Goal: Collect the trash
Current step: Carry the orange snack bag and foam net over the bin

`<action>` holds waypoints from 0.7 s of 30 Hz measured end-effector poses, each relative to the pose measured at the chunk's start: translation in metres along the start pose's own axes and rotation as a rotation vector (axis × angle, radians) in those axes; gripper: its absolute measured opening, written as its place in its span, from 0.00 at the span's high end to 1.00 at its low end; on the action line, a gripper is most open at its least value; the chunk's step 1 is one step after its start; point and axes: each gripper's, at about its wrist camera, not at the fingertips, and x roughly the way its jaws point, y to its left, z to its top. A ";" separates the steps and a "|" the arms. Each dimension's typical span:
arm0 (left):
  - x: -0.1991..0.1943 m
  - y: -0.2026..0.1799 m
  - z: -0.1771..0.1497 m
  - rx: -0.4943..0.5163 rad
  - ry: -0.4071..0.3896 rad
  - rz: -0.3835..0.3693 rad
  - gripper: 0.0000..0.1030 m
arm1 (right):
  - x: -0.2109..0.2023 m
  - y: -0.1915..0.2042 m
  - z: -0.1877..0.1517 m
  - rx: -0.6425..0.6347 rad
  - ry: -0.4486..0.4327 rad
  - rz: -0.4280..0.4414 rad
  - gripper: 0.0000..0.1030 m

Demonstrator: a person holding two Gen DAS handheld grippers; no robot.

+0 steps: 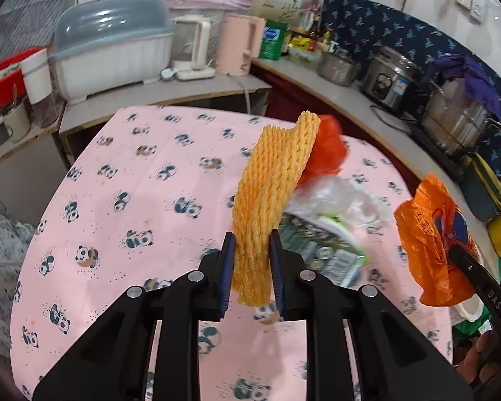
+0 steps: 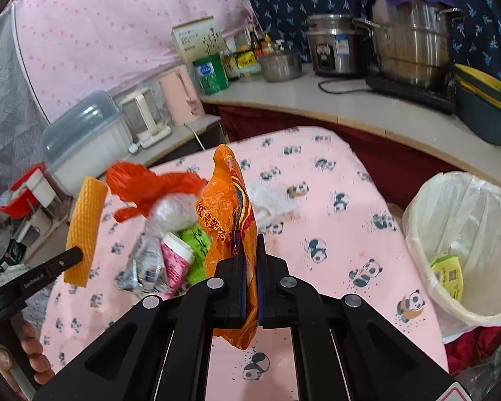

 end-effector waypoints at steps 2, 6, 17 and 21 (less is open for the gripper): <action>-0.011 -0.014 0.003 0.016 -0.018 -0.020 0.81 | -0.013 -0.001 0.006 0.003 -0.027 0.007 0.96; -0.025 -0.046 0.005 0.054 -0.037 -0.066 0.81 | -0.034 -0.008 0.015 0.012 -0.070 0.006 0.96; -0.035 -0.136 0.001 0.148 -0.041 -0.177 0.81 | -0.085 -0.064 0.025 0.069 -0.158 -0.058 0.96; -0.033 -0.171 -0.005 0.191 -0.029 -0.207 0.81 | -0.098 -0.089 0.028 0.093 -0.181 -0.089 0.96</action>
